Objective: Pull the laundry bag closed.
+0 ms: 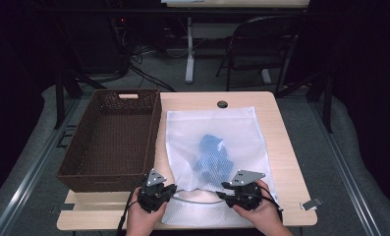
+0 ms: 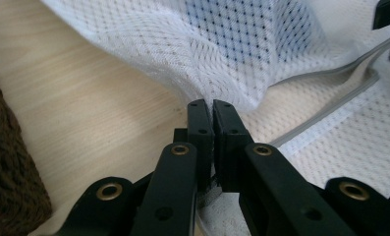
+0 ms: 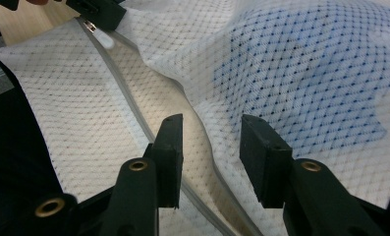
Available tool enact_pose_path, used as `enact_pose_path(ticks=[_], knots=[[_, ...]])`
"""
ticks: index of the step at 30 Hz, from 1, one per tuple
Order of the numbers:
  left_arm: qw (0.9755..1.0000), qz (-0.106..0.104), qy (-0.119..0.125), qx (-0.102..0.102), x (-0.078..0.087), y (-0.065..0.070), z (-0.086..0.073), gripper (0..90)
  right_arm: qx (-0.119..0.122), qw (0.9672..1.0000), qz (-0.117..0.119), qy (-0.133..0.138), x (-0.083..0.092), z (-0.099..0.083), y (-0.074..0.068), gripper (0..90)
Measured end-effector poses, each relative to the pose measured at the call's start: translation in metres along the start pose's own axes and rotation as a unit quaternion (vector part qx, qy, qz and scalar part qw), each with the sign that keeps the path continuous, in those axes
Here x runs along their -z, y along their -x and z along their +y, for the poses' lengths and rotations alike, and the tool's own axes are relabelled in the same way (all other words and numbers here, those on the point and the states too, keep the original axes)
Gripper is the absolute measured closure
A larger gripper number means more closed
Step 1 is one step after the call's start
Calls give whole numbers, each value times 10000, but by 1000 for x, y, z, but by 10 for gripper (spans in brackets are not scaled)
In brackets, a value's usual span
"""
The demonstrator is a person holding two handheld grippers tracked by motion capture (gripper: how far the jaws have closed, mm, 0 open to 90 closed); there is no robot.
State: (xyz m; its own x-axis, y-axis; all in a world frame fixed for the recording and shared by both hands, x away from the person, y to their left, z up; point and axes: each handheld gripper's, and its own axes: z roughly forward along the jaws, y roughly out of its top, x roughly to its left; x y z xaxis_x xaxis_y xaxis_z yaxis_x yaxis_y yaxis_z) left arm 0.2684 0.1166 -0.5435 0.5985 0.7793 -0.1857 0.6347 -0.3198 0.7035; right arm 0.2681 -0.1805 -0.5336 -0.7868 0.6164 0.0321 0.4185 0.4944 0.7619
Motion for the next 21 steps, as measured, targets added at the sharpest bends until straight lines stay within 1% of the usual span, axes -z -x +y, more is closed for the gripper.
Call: enact_pose_path(ticks=[3,7,10,11,13,15,17,19,21], knots=[[9999,-43,76,-77,3,3,6,874,72,9999,90,-29,-3,6,-2,615],[9999,-52,112,-117,5,3,10,874,75,9998,175,-30,-6,10,-4,614],[9998,-100,148,-119,6,4,15,875,124,9996,240,-33,-9,15,-6,612],[9996,-135,201,-129,7,4,18,876,132,9995,277,-37,-11,18,-8,609],[9996,-171,200,-124,7,5,20,875,150,9994,302,-35,-12,21,-9,603],[9994,-175,259,-162,7,6,24,876,152,9994,318,-17,-13,23,-10,600],[9993,-207,235,-200,7,8,30,876,141,9992,369,21,-15,28,-11,597],[9993,-213,227,-213,7,8,32,877,138,9992,381,28,-16,29,-12,597],[9992,-276,202,-218,7,8,37,877,160,9989,439,24,-18,34,-13,594]])
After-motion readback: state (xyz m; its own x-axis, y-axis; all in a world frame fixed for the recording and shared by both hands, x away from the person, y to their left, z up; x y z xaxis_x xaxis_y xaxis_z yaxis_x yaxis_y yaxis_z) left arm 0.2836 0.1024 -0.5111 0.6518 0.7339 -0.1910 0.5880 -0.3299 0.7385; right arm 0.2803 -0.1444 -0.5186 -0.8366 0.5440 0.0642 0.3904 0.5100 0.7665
